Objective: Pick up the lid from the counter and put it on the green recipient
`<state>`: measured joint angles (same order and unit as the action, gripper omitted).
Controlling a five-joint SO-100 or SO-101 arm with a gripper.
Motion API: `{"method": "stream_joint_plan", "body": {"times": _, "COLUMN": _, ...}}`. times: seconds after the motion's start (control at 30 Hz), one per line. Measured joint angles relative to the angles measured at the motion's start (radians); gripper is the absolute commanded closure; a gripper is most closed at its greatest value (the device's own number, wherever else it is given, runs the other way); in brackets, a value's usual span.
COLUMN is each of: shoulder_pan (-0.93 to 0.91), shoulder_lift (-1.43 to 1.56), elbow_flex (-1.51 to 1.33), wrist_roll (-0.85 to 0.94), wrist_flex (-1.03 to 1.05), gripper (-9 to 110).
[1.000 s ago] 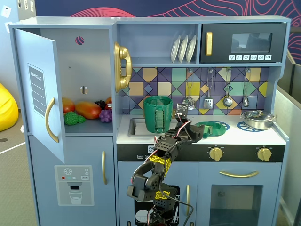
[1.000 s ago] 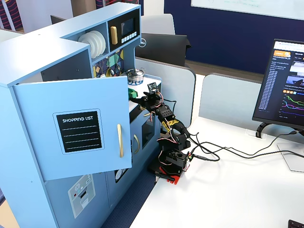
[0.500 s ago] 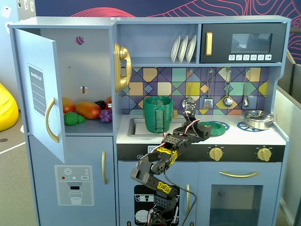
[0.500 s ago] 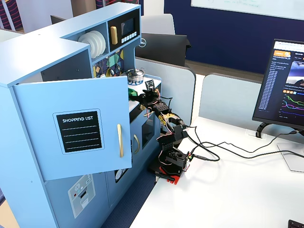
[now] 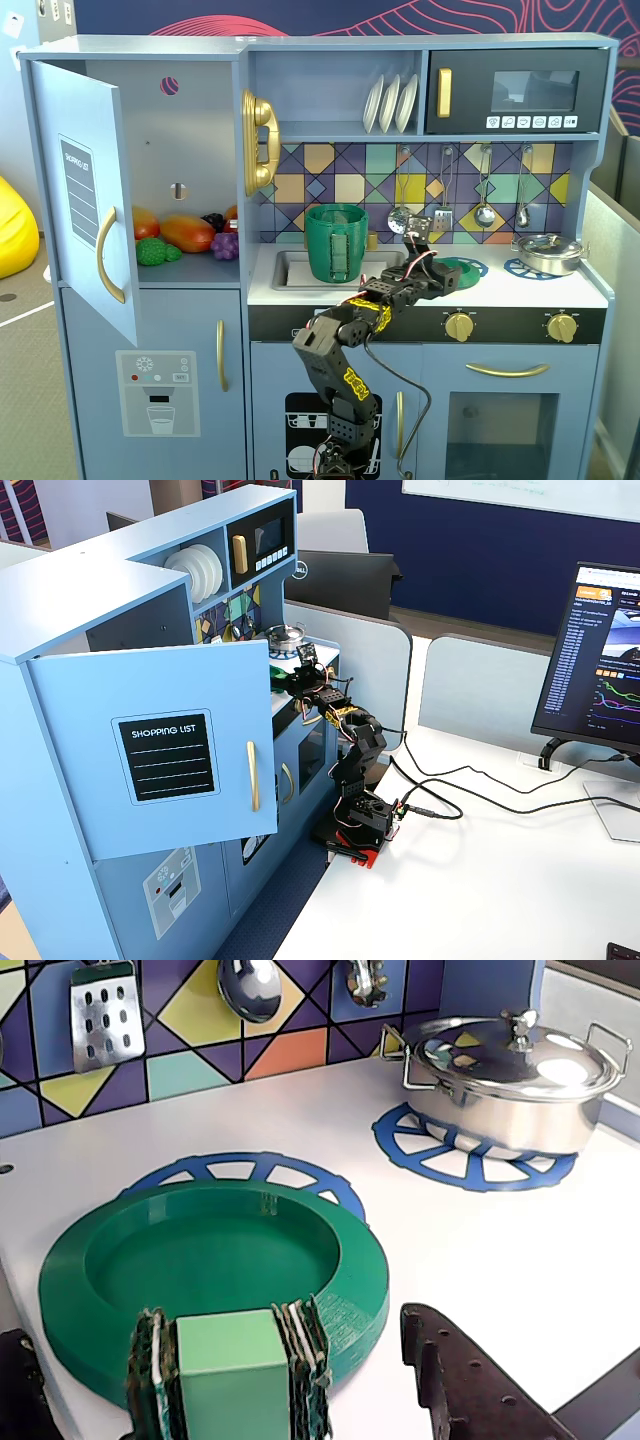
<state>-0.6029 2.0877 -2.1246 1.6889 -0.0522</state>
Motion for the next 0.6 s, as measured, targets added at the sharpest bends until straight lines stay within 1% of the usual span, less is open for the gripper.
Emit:
{"method": "stream_joint_plan", "body": {"times": 0.47, "shoulder_pan": 0.003, "shoulder_lift": -0.186, "elbow_flex": 0.118, "wrist_roll": 0.0, "wrist_flex": -0.023, "gripper": 68}}
{"method": "stream_joint_plan", "body": {"times": 0.53, "shoulder_pan": 0.009, "shoulder_lift": -0.196, "elbow_flex": 0.129, "wrist_roll": 0.0, "wrist_flex": -0.023, "gripper": 71}}
{"method": "stream_joint_plan", "body": {"times": 0.6, "shoulder_pan": 0.017, "shoulder_lift": -0.207, "elbow_flex": 0.132, "wrist_roll": 0.0, "wrist_flex": -0.023, "gripper": 77}}
